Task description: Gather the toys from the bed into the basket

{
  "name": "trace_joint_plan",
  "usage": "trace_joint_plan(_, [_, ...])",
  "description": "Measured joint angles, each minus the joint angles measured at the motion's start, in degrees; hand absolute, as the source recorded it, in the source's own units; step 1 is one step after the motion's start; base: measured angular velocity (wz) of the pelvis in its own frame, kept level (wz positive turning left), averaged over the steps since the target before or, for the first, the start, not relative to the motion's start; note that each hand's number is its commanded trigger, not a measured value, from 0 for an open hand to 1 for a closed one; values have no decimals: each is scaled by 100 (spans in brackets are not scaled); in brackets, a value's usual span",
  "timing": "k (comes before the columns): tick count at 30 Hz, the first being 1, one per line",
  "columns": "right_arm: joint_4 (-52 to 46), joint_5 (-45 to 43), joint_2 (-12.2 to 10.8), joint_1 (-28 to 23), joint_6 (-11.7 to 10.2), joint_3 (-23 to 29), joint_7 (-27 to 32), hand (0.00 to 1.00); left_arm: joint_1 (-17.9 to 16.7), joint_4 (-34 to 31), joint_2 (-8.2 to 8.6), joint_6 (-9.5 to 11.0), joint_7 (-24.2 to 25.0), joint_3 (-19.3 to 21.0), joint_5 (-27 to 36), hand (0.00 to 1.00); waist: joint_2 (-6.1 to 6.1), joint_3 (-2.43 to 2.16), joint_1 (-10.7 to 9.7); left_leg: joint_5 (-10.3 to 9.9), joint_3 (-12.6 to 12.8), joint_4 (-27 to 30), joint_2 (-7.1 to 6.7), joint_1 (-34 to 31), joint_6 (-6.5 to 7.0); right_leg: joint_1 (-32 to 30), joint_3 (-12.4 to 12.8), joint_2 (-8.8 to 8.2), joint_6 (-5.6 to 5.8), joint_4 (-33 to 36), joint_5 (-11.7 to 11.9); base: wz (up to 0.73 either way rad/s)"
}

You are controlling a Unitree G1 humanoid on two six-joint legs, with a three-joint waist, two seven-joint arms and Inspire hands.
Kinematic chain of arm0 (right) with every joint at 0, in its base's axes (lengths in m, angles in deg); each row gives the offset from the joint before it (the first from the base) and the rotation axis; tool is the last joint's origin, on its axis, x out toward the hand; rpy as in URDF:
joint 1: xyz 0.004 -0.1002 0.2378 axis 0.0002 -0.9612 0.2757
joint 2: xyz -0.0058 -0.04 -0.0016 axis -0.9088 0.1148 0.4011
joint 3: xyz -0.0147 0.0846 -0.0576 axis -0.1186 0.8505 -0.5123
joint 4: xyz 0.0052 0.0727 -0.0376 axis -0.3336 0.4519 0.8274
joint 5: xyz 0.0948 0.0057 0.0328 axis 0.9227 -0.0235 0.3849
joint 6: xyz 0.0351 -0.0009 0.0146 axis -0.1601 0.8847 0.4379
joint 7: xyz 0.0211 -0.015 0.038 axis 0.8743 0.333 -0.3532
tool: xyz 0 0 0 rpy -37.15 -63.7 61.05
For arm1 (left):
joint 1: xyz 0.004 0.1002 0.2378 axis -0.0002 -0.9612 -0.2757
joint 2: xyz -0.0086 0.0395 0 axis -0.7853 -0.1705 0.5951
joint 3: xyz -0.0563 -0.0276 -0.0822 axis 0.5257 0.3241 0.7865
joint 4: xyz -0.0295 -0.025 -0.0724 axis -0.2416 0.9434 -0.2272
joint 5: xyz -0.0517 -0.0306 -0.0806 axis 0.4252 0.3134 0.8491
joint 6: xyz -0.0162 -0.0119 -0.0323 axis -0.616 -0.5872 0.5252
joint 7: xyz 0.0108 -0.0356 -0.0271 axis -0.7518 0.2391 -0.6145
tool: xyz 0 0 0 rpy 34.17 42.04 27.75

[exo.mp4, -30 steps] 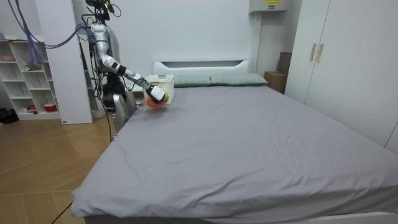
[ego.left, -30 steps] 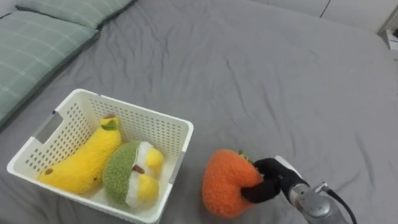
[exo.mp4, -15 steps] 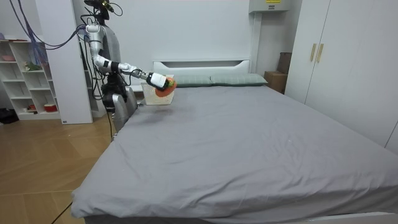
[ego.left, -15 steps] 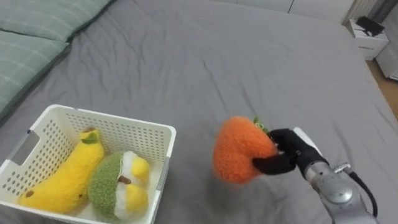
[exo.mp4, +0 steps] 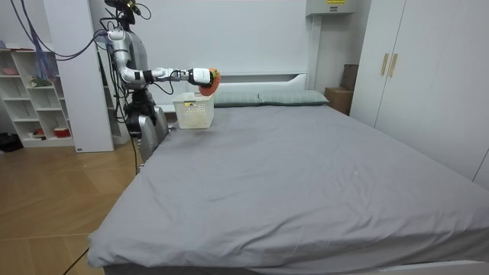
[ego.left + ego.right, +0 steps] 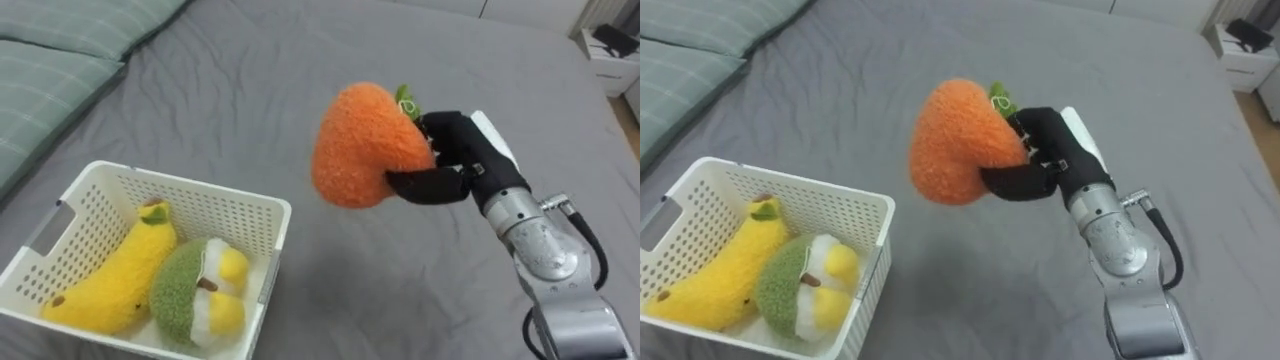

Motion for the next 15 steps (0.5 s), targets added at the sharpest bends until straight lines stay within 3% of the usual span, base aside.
trace_joint_plan(7, [-45,-57,-31,649,13,-465,-173,100,105,1,-9,-6,30,-41,6,0,-53,-7,298,2,-79,12,-3,-18,-2,17,-83,-4,0,-1,0,6])
trace_joint_plan(11, [-122,-302,-67,825,85,-972,-344,100,156,-12,-13,-26,34,-171,-16,0,-175,8,465,8,-186,26,-23,-62,-6,24,-211,-19,3,-14,-2,12])
trace_joint_plan(15, [-123,-307,-118,825,134,-1260,-446,100,232,-24,-24,-27,39,-162,-64,0,-283,24,773,11,-212,22,-41,-85,-3,6,-205,-30,4,-16,-2,2])
